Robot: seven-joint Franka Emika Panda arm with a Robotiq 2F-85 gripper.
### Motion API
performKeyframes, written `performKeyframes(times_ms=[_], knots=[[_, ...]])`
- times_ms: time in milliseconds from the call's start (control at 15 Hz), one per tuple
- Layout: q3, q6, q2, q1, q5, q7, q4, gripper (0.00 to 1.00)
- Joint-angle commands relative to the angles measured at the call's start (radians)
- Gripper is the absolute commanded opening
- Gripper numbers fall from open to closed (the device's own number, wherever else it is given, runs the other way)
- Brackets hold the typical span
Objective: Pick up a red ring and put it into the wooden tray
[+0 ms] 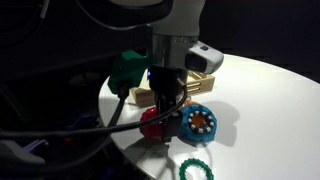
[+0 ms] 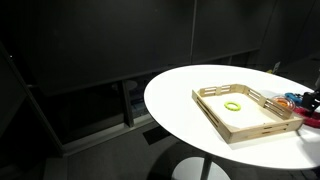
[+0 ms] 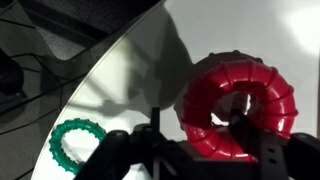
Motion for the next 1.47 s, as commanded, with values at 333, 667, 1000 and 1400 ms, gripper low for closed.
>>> performKeyframes(times_ms=[333,667,1000,1400], knots=[[-0.013,-0.003,-0.004,0.016,0.018,-0.015,0.005,0.1],[-0.003,-0.037,-0.058,0.032,0.054,-0.019,0.006,0.11],[0.011,-0.071,-0.12,0.068,0.108,-0.027,0.015,0.11],[0.017,-0.098,-0.124,0.124,0.229,-0.045,0.064,0.11]])
